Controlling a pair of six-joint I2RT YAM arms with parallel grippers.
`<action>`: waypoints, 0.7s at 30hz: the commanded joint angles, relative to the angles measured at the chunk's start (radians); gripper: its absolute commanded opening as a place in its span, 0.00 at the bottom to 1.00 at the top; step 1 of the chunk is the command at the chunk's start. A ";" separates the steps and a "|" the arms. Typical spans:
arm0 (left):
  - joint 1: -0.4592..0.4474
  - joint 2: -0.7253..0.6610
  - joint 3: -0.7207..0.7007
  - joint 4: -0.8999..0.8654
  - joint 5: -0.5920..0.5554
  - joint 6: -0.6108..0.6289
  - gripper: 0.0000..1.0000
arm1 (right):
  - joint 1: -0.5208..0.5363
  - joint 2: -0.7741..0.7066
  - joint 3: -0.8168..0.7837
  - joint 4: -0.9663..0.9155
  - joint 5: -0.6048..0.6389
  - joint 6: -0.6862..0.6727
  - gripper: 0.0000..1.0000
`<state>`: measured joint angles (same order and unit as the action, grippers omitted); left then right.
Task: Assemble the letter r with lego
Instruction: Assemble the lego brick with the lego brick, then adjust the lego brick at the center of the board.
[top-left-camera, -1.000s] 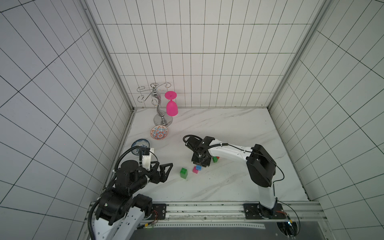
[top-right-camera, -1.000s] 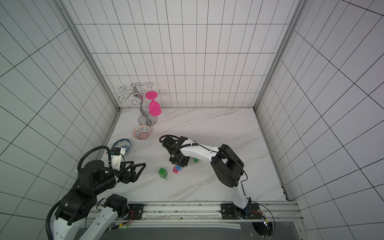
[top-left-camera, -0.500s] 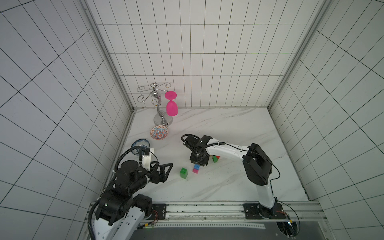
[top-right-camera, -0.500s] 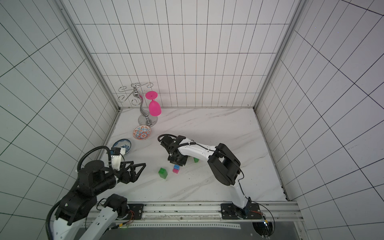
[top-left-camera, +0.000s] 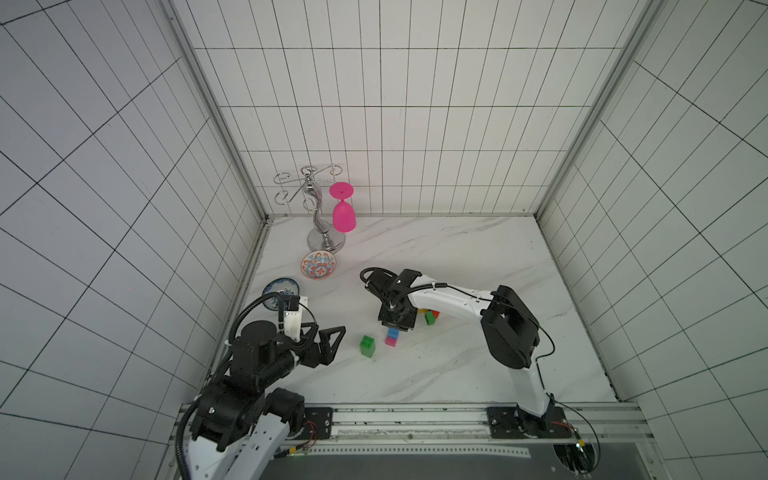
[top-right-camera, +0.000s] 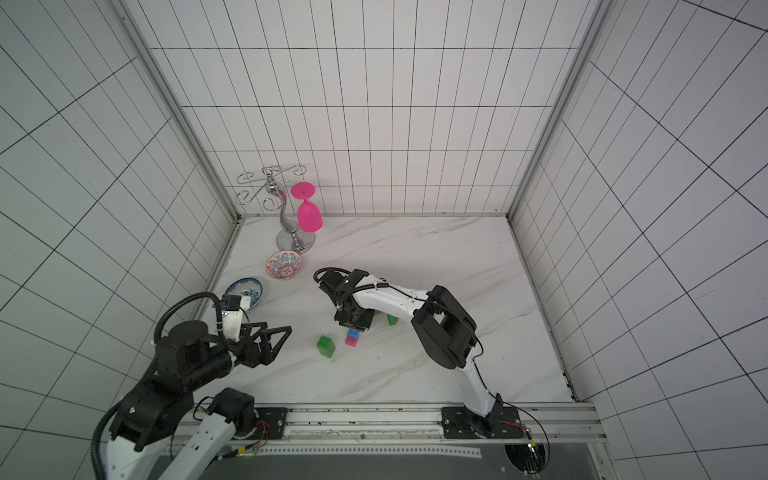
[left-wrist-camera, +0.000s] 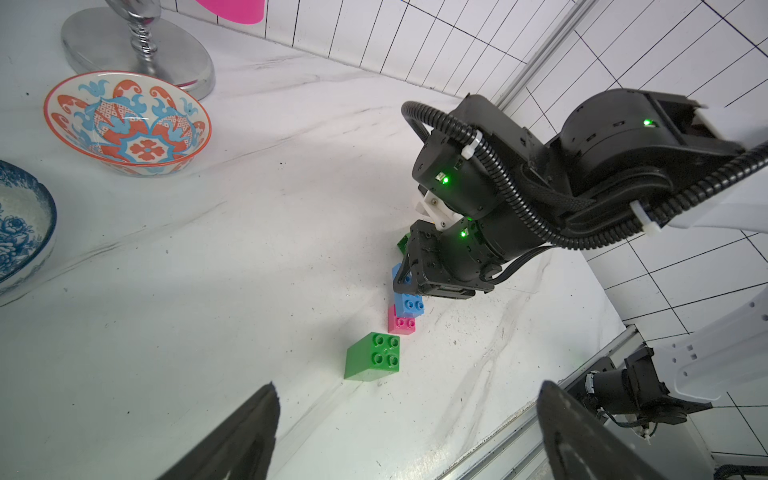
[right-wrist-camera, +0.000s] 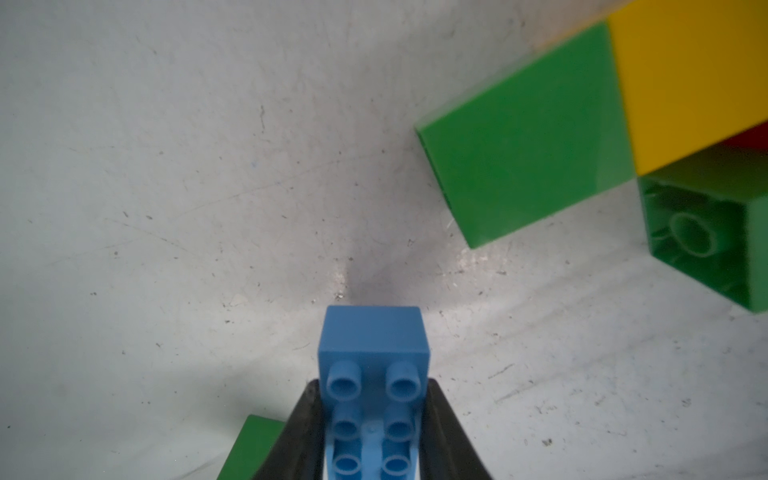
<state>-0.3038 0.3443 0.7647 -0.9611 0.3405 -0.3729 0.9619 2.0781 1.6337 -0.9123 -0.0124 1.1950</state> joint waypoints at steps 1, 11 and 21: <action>0.005 -0.013 0.005 0.016 -0.006 0.012 0.97 | -0.004 0.062 0.011 -0.062 0.052 -0.010 0.00; 0.005 -0.014 0.005 0.016 -0.004 0.013 0.97 | 0.030 0.096 0.020 -0.141 0.183 -0.032 0.00; 0.005 -0.016 0.005 0.014 -0.003 0.012 0.97 | 0.080 0.063 -0.047 -0.077 0.279 -0.048 0.00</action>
<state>-0.3038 0.3405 0.7647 -0.9611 0.3405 -0.3729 1.0317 2.1040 1.6501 -0.9543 0.2050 1.1606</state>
